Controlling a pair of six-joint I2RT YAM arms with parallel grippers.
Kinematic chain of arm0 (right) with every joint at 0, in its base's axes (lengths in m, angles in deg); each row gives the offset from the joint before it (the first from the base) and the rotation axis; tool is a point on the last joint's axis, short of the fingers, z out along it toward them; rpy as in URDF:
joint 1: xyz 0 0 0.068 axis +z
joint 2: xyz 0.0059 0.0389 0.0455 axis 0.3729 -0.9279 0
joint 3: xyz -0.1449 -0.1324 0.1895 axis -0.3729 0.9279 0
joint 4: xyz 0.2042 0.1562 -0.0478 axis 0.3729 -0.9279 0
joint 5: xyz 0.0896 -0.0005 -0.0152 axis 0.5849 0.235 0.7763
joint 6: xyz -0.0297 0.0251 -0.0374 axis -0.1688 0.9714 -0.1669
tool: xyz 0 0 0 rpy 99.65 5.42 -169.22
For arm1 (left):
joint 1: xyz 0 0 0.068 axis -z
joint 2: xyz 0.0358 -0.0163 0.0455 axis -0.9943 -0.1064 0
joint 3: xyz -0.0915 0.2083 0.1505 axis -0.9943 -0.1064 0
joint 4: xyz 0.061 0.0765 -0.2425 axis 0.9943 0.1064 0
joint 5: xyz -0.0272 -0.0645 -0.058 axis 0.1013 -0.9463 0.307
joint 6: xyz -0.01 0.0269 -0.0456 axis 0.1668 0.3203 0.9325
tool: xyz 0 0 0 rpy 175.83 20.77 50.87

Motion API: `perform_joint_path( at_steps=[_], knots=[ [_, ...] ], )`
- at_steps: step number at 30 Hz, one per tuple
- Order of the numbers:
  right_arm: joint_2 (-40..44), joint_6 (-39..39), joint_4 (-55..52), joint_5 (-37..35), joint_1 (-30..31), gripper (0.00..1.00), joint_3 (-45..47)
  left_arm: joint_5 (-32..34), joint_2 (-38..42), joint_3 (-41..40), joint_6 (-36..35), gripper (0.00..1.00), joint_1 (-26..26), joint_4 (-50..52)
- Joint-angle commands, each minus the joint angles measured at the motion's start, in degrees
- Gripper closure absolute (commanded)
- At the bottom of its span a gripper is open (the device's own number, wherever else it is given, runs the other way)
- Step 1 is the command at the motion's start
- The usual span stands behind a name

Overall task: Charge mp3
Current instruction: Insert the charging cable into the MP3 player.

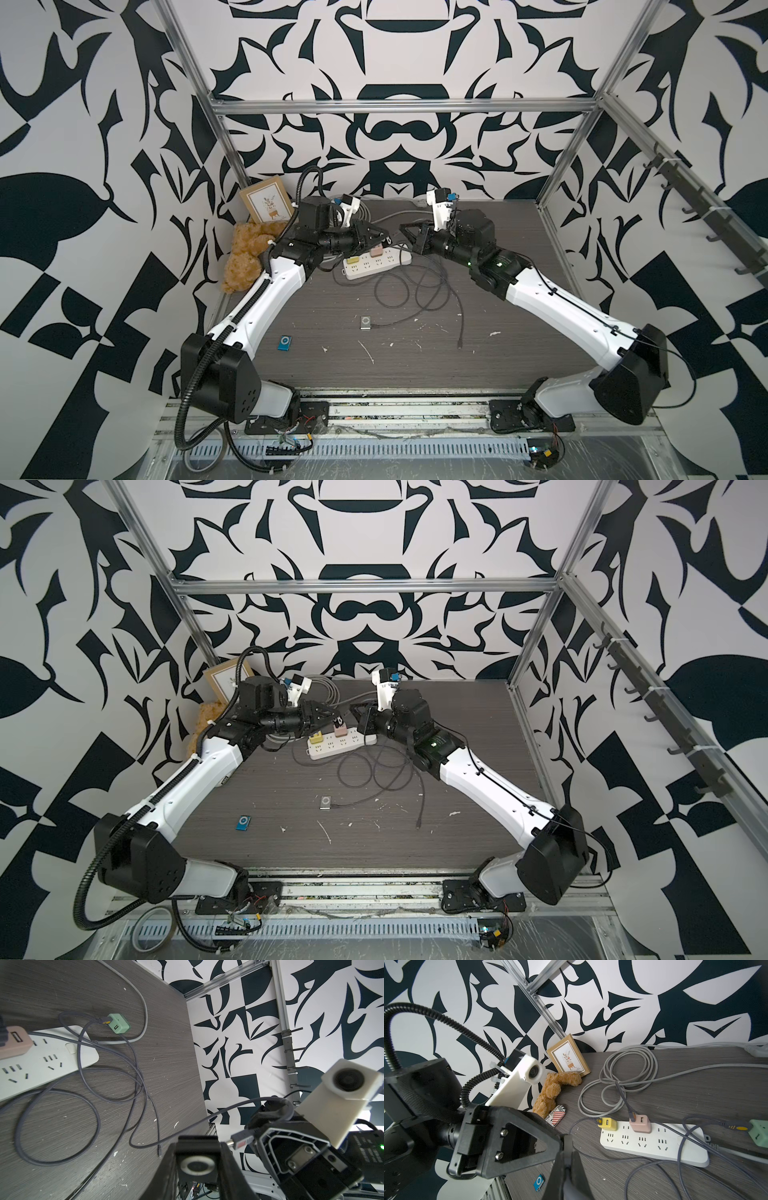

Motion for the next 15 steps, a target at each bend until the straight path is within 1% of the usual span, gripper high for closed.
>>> perform_joint_path(
  at_steps=[1,15],
  knots=[
    [0.7,1.0,3.2,2.0,0.1,1.0,-0.1,-0.7,0.7,-0.1,-0.6,1.0,0.2,-0.1],
    [-0.5,2.4,4.0,3.5,0.1,1.0,0.8,-0.5,0.6,0.2,-0.5,1.0,0.2,-0.3]
  ],
)
